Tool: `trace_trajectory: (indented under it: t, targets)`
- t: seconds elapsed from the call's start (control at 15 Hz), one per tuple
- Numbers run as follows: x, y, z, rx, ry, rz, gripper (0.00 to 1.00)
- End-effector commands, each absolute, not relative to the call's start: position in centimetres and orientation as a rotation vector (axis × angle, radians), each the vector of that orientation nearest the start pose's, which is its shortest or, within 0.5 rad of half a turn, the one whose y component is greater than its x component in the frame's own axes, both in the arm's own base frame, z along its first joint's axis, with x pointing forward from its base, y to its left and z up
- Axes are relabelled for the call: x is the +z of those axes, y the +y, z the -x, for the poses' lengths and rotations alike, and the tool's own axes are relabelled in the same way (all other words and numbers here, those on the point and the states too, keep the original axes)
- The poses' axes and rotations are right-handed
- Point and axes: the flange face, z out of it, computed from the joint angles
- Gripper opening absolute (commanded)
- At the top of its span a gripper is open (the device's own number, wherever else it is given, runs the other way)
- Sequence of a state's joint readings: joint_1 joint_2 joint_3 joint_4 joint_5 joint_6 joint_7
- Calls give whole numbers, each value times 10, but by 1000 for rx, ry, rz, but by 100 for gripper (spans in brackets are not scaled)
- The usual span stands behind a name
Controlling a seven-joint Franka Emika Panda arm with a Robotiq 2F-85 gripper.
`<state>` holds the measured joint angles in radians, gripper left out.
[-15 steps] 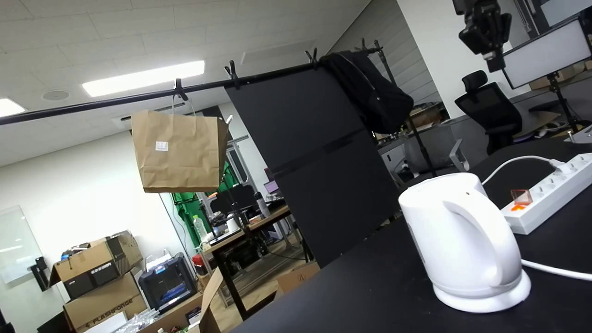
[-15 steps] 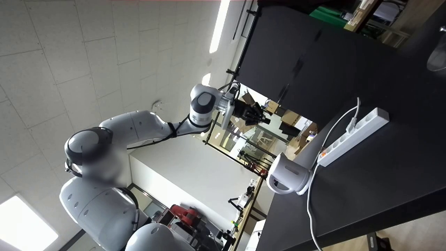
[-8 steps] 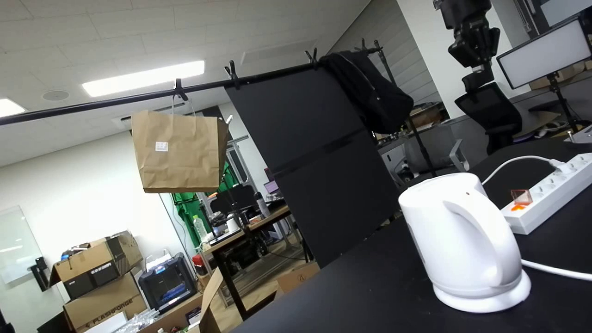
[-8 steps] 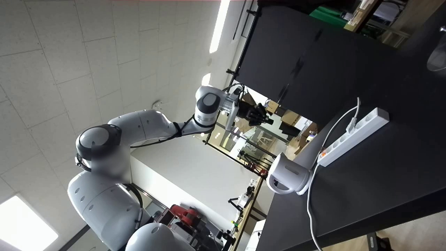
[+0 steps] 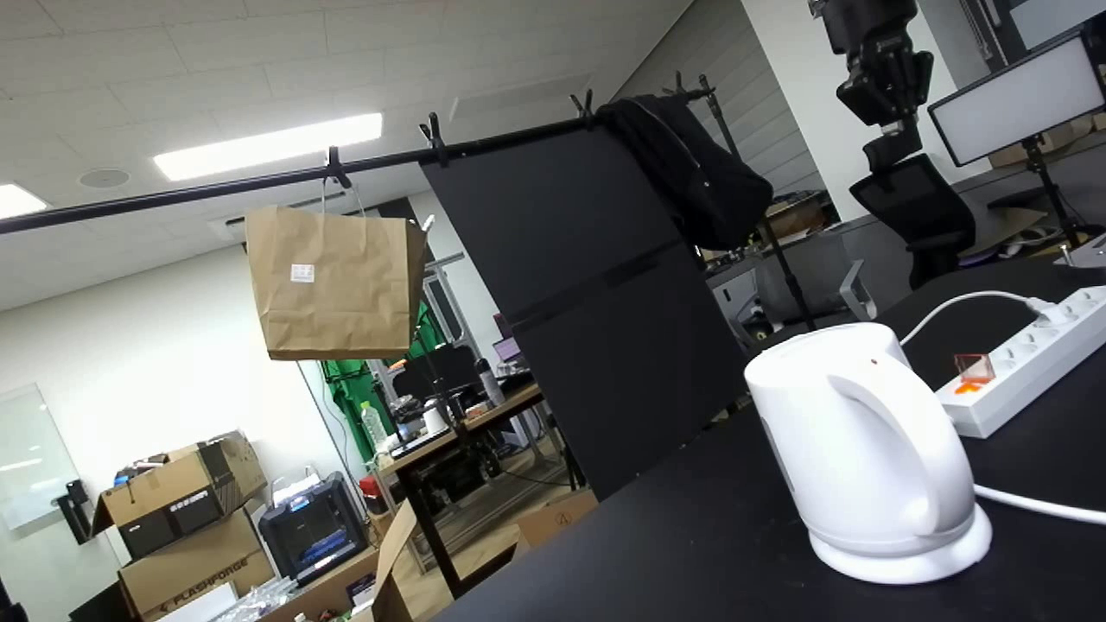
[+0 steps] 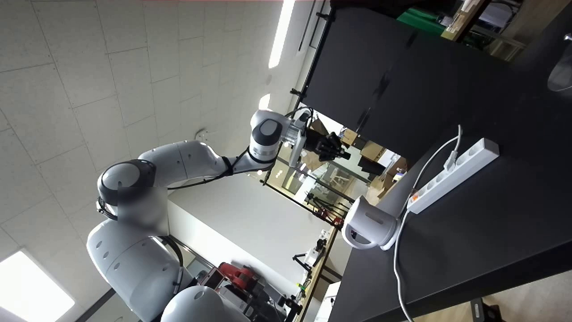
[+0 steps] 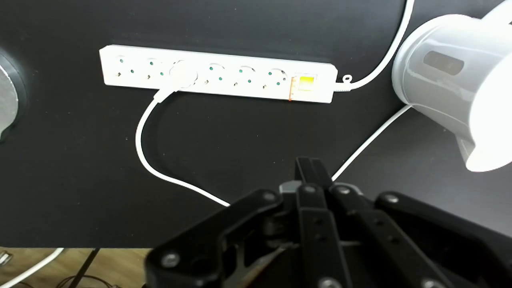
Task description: Switch off the extension cable
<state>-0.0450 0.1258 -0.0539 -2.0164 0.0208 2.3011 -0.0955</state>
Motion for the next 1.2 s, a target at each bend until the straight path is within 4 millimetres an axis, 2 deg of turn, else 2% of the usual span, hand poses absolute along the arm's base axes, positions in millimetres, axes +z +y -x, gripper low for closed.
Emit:
trace_trajectory:
  t: [0.0,0.13,0.4,0.87,1.13]
  targets:
    - [407,-57,-590,-249,24,3137,1]
    - [404,-55,-592,-262,13,3140,0]
    - [388,-38,-601,-362,-4,3130,0]
    - [340,-3,-609,-485,-97,3116,0]
    - [308,6,-605,-485,-125,3116,0]
